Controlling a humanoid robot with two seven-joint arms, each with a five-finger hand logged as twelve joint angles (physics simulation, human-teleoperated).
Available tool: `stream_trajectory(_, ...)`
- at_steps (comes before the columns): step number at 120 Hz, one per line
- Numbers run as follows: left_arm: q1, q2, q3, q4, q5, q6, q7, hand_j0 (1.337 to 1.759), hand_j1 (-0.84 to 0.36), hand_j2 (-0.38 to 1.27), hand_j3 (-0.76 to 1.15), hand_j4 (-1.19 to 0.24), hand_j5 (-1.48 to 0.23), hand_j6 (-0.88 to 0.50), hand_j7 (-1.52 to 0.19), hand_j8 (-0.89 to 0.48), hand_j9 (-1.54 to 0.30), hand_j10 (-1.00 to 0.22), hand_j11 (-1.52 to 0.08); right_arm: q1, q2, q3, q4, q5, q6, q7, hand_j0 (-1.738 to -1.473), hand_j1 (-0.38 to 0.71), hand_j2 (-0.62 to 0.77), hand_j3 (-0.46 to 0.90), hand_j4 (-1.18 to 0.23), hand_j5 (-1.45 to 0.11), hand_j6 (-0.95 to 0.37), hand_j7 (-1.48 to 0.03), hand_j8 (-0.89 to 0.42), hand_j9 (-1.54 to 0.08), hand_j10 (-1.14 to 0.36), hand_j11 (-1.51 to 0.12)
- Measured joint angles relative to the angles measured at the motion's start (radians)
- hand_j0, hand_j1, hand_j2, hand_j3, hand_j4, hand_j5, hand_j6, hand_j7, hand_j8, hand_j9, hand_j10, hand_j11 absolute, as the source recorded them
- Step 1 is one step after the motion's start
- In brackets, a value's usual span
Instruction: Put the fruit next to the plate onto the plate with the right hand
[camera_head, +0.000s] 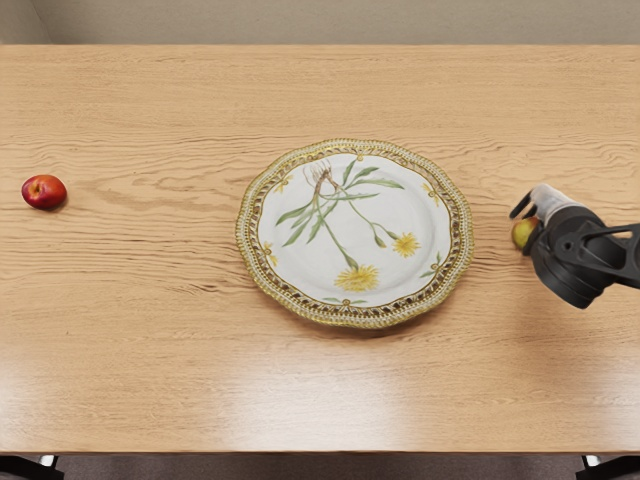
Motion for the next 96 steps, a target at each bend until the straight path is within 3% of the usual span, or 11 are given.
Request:
stream_trajectory(12, 0.0, 0.0, 0.0, 0.0, 0.0, 0.0, 0.0, 1.658, 0.34, 0.0, 0.0, -0.01, -0.01, -0.01, -0.01, -0.01, -0.01, -0.01, -0.01, -0.021, -0.03, 0.049, 0.002, 0.0, 0.001, 0.0, -1.652, 0.28, 0.23, 0.0, -0.67, -0.89, -0.44, -0.88, -0.4, -0.89, -0.64, -0.89)
stream_trajectory(20, 0.0, 0.0, 0.0, 0.0, 0.0, 0.0, 0.0, 1.658, 0.34, 0.0, 0.0, -0.01, -0.01, -0.01, -0.01, -0.01, -0.01, -0.01, -0.01, -0.056, -0.078, 0.141, 0.006, 0.001, 0.001, 0.001, -1.652, 0.26, 0.29, 0.0, -0.72, -0.96, -0.46, -0.95, -0.42, -0.97, -0.67, -0.97)
stream_trajectory(32, -0.001, 0.0, 0.0, 0.0, 0.0, 0.0, 0.0, 1.658, 0.34, 0.0, 0.0, -0.01, -0.01, -0.01, -0.01, -0.01, -0.01, -0.01, -0.01, -0.141, -0.211, 0.39, 0.019, 0.004, 0.067, 0.001, -1.652, 0.26, 0.41, 0.0, -0.78, -1.03, -0.48, -1.02, -0.46, -1.05, -0.71, -1.05)
stream_trajectory(44, -0.001, 0.0, 0.0, 0.0, 0.0, 0.0, 0.0, 1.658, 0.34, 0.0, 0.0, -0.01, -0.01, -0.01, -0.01, -0.01, -0.01, -0.01, -0.01, -0.273, -0.294, 0.708, 0.023, 0.068, 0.257, 0.002, -1.651, 0.27, 0.41, 0.0, -0.81, -1.08, -0.44, -1.07, -0.42, -1.09, -0.71, -1.1)
stream_trajectory(54, -0.001, 0.0, 0.0, 0.0, 0.0, 0.0, 0.0, 1.658, 0.34, 0.0, 0.0, -0.01, -0.01, -0.01, -0.01, -0.01, -0.01, -0.01, -0.01, -0.333, -0.325, 0.877, 0.022, 0.194, 0.455, 0.002, -1.651, 0.27, 0.4, 0.0, -0.83, -1.1, -0.42, -1.09, -0.42, -1.12, -0.71, -1.13)
stream_trajectory(71, -0.001, 0.0, 0.0, 0.0, 0.0, 0.0, 0.0, 1.658, 0.34, 0.0, 0.0, -0.01, -0.01, -0.01, -0.01, -0.01, -0.01, -0.01, -0.01, -0.366, -0.298, 1.003, 0.028, 0.353, 0.717, 0.002, -1.651, 0.32, 0.45, 0.0, -0.84, -1.13, -0.38, -1.11, -0.39, -1.15, -0.73, -1.16)
stream_trajectory(73, -0.001, 0.0, 0.0, 0.0, 0.0, 0.0, 0.0, 1.658, 0.34, 0.0, 0.0, -0.01, -0.01, -0.01, -0.01, -0.01, -0.01, -0.01, -0.01, -0.367, -0.288, 1.01, 0.03, 0.366, 0.737, 0.001, -1.651, 0.34, 0.51, 0.0, -0.84, -1.14, -0.36, -1.11, -0.37, -1.16, -0.72, -1.17)
stream_trajectory(96, -0.001, 0.0, 0.0, 0.0, 0.0, 0.0, 0.0, 1.658, 0.34, 0.0, 0.0, -0.01, -0.01, -0.01, -0.01, -0.01, -0.01, -0.01, -0.01, -0.377, -0.151, 1.035, 0.016, 0.397, 0.821, 0.002, -1.652, 0.36, 0.52, 0.0, -0.84, -1.18, -0.34, -1.13, -0.34, -1.18, -0.7, -1.22)
